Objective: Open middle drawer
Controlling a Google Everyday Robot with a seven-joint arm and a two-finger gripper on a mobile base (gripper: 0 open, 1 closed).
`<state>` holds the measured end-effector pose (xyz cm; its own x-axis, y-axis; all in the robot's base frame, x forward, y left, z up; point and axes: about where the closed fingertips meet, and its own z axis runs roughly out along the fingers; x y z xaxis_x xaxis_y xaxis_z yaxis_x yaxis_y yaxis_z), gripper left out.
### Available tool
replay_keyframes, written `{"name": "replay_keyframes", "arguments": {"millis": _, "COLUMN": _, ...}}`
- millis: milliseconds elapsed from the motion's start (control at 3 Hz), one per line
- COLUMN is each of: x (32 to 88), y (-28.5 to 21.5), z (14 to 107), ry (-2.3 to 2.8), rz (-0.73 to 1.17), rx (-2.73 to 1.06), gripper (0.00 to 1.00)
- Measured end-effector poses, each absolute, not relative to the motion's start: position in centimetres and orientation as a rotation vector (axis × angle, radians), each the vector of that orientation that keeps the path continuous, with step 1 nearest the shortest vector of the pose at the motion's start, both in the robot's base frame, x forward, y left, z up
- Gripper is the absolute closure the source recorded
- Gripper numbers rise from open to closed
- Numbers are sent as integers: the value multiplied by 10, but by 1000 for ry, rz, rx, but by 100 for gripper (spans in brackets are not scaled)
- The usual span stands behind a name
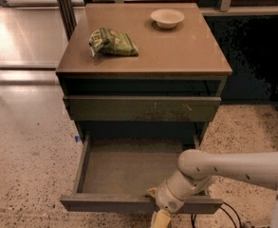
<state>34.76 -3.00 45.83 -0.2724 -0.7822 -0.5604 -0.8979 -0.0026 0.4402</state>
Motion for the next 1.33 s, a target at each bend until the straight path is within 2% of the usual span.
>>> {"name": "replay_keyframes", "arguments": {"millis": 1333, "x": 319, "y": -29, "z": 462, "ry": 1934, "rz": 1214, "rx": -1950, "gripper": 0}}
